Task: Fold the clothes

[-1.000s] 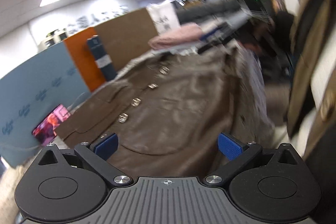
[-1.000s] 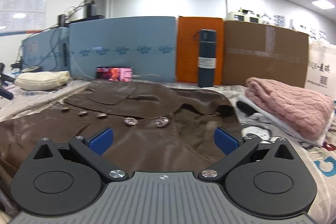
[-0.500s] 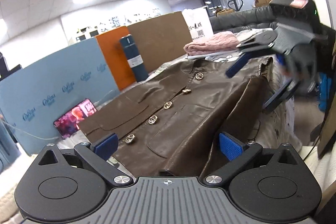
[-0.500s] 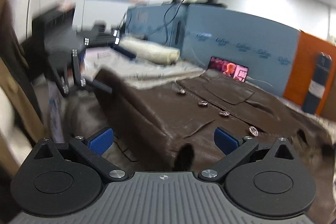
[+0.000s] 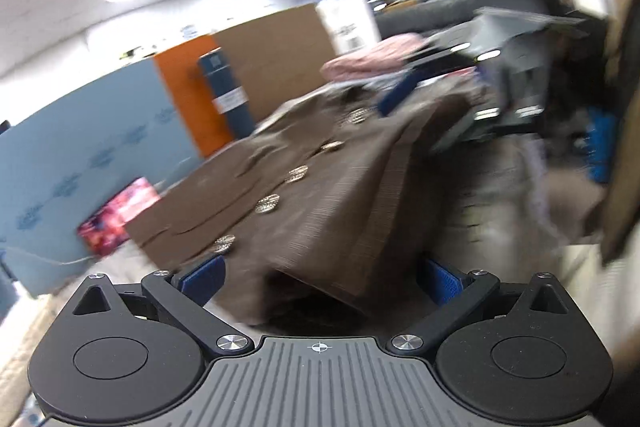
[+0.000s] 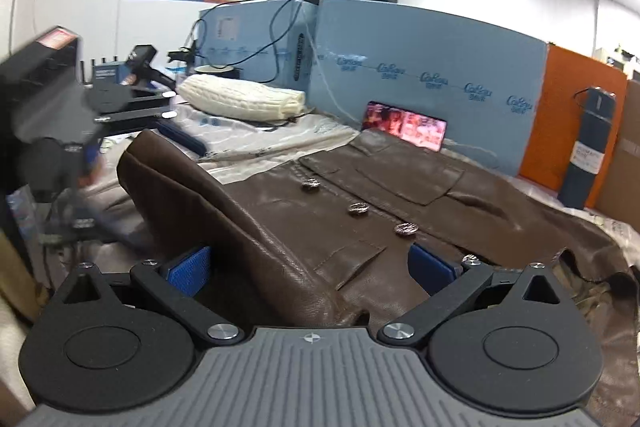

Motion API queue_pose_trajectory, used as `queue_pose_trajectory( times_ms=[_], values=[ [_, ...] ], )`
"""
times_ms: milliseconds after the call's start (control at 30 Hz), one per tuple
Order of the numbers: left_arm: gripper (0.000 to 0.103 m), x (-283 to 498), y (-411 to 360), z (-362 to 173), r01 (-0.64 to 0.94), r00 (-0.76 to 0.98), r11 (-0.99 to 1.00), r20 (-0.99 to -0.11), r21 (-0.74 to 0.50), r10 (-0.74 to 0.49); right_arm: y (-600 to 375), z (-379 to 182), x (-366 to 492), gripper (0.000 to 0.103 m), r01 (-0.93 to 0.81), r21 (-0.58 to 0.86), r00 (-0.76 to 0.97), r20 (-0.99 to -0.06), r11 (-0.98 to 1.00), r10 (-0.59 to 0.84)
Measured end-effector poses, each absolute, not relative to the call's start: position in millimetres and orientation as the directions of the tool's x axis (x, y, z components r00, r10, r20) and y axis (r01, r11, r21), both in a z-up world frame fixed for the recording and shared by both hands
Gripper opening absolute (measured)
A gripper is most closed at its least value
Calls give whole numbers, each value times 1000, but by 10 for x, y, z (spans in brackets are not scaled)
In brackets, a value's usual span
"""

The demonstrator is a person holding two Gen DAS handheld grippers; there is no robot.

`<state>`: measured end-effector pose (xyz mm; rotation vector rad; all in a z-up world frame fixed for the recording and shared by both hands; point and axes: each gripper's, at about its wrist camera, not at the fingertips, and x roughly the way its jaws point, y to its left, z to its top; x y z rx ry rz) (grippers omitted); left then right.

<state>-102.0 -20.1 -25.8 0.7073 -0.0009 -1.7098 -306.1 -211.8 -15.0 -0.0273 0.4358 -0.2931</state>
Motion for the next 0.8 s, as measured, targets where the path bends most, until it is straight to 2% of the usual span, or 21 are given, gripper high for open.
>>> queue_pose_trajectory(
  times_ms=[33,100,133,167,233,433,533,700,800],
  values=[
    [101,-1007,-233,-263,889,-98,-284,-455,360,-885,-2119,-157,-3071,103,268,-81,866,-417,960,-276],
    [91,-1008,-265,-271,876,-139,-329,-469,352,-872,-2116,-181,-3116,103,263,-69,862,-431,962,-266],
    [74,-1008,-275,-268,872,-159,-350,-477,343,-864,-2114,-193,-3139,103,260,-63,860,-438,963,-261],
    [50,-1000,-281,-254,874,-180,-363,-478,324,-860,-2117,-209,-3163,103,263,-58,856,-446,963,-261],
    [32,-987,-295,-228,877,-216,-384,-478,288,-851,-2130,-242,-3213,103,275,-52,845,-463,960,-267],
    [26,-931,-352,-153,921,-196,-307,-395,241,-898,-2261,-305,-3350,103,376,-113,776,-505,920,-379],
    [26,-874,-389,-93,946,-170,-251,-343,205,-924,-2351,-326,-3492,103,447,-192,703,-528,874,-476],
    [26,-816,-453,-49,961,-145,-209,-312,182,-939,-2544,-300,-3889,103,603,-324,534,-514,729,-671],
    [26,-793,-452,-52,966,-141,-198,-305,164,-942,-2578,-325,-4109,97,643,-392,462,-487,658,-741]
  ],
)
